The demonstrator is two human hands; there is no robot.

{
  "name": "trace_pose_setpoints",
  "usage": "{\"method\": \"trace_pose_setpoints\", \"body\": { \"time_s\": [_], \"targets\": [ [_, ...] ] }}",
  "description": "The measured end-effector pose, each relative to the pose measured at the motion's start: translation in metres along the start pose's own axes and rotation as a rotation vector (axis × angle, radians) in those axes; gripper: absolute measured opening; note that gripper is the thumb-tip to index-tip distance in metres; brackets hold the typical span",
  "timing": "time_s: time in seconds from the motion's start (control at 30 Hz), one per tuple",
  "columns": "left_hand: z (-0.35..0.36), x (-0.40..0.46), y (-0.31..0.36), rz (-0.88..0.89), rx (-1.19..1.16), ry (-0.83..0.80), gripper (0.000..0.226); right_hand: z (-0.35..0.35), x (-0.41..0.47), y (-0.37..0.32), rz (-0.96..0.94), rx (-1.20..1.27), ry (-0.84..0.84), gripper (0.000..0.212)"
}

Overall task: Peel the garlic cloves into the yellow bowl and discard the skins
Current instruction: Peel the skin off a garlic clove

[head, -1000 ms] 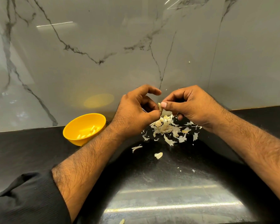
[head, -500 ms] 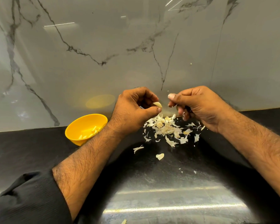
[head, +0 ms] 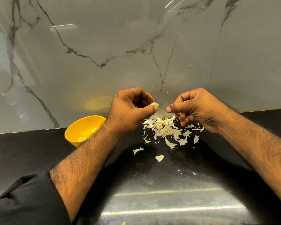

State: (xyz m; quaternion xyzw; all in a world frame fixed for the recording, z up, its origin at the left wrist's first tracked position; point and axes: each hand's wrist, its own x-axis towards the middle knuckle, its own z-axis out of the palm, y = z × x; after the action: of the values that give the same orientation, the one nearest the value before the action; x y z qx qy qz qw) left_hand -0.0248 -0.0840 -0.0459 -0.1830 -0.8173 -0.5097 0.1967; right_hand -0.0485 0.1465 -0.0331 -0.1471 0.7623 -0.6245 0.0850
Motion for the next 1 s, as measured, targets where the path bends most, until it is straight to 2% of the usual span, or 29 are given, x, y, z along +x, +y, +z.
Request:
{"method": "trace_pose_setpoints", "body": {
  "time_s": [0.23, 0.33, 0.43, 0.5, 0.57, 0.63, 0.8, 1.0],
  "targets": [
    [-0.0031, 0.0015, -0.0004, 0.007, 0.000, 0.011, 0.018, -0.0026, -0.0035, -0.0039, -0.042, 0.094, -0.052, 0.029],
    [-0.0028, 0.0016, -0.0013, 0.004, -0.002, 0.012, 0.017, -0.0033, -0.0069, -0.0079, -0.097, 0.106, -0.083, 0.023],
    [-0.0045, 0.0027, -0.0019, -0.003, -0.007, 0.013, 0.017, -0.0071, -0.0065, -0.0084, -0.067, 0.151, -0.175, 0.053],
    [-0.0055, 0.0030, -0.0017, -0.004, -0.002, 0.014, 0.017, -0.0037, -0.0051, -0.0059, -0.082, 0.060, -0.153, 0.044],
    [-0.0064, 0.0031, -0.0014, -0.005, 0.001, 0.018, 0.018, -0.0007, -0.0027, -0.0018, -0.115, 0.008, -0.056, 0.033],
    [-0.0074, 0.0034, -0.0018, -0.007, 0.008, 0.016, 0.018, -0.0024, -0.0002, 0.0001, -0.133, 0.019, 0.028, 0.036],
    [-0.0077, 0.0035, -0.0032, -0.013, 0.008, 0.010, 0.017, -0.0073, -0.0017, -0.0025, -0.138, -0.046, -0.032, 0.054],
    [-0.0081, 0.0040, -0.0036, -0.014, 0.002, 0.005, 0.018, -0.0038, -0.0011, 0.0000, -0.120, -0.059, -0.034, 0.044]
  ]
}}
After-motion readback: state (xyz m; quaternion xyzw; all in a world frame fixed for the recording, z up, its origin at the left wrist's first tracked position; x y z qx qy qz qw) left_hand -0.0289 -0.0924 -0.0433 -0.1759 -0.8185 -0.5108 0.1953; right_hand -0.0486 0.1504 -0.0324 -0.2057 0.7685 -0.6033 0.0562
